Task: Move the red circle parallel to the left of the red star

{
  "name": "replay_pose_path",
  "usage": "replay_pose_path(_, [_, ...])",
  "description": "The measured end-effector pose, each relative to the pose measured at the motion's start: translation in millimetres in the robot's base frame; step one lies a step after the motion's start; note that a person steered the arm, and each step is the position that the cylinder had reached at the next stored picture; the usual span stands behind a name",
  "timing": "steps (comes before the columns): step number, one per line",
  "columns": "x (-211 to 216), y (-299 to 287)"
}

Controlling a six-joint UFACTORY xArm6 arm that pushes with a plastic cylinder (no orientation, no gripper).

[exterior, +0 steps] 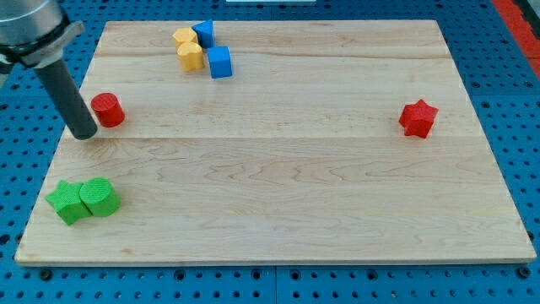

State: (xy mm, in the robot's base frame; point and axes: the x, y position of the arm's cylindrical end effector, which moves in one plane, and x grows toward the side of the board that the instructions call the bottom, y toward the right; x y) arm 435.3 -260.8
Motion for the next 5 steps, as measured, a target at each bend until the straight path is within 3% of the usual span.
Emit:
replay_pose_path(3, [-60,6])
replay_pose_path(5, [-61,181])
